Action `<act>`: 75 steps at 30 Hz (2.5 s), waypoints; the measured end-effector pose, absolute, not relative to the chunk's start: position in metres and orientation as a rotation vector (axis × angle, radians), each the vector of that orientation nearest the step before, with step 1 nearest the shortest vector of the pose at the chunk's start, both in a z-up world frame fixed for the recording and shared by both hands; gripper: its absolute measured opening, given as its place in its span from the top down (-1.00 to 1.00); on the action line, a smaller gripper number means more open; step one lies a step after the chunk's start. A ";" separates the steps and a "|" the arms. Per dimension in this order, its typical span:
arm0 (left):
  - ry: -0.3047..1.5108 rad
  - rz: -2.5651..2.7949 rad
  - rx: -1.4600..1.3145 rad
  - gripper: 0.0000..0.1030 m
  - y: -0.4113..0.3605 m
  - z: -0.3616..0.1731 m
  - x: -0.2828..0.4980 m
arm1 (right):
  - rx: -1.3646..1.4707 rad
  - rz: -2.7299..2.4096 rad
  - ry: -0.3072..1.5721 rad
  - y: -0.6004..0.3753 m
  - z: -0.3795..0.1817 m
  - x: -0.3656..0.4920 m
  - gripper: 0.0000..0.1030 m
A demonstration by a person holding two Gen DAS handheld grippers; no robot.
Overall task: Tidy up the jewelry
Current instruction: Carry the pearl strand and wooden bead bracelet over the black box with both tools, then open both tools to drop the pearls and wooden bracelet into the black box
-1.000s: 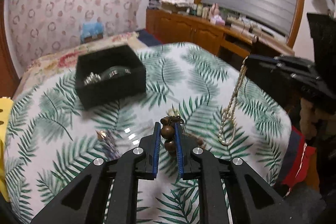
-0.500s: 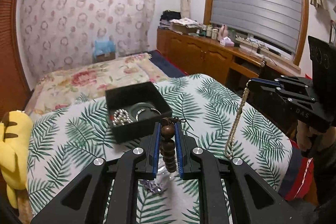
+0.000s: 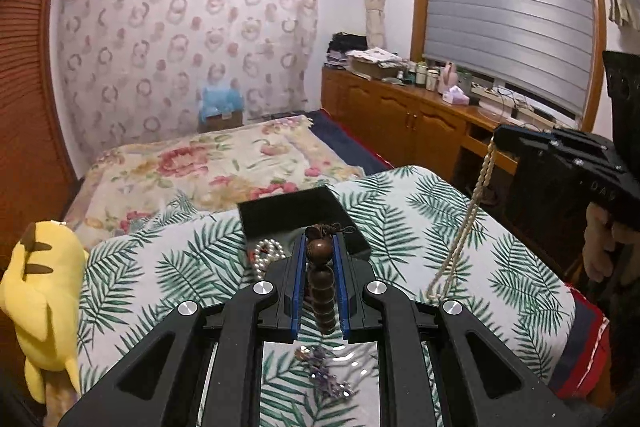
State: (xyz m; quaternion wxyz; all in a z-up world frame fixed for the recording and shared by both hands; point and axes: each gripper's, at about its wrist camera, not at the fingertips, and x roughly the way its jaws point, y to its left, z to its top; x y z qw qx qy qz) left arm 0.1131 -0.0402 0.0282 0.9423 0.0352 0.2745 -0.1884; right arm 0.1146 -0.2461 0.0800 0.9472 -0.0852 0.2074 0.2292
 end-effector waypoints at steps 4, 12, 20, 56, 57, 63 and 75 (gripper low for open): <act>0.557 -0.367 0.076 0.76 -0.038 0.031 0.120 | -0.183 0.464 0.398 -0.240 0.095 0.126 0.90; 0.550 -0.345 0.078 0.76 -0.034 0.036 0.134 | -0.193 0.471 0.369 -0.226 0.123 0.155 0.90; 0.554 -0.321 0.076 0.76 -0.032 0.038 0.150 | -0.187 0.474 0.347 -0.211 0.142 0.180 0.90; 0.624 -0.296 0.098 0.76 -0.051 0.017 0.203 | -0.168 0.561 0.626 -0.173 0.020 0.224 0.75; 0.626 -0.296 0.099 0.76 -0.052 0.015 0.204 | -0.167 0.559 0.626 -0.175 0.019 0.223 0.75; 0.640 -0.299 0.106 0.76 -0.055 0.011 0.208 | -0.156 0.544 0.634 -0.189 0.012 0.215 0.74; 0.619 -0.293 0.115 0.03 -0.050 0.005 0.176 | -0.130 0.553 0.687 -0.214 -0.026 0.177 0.51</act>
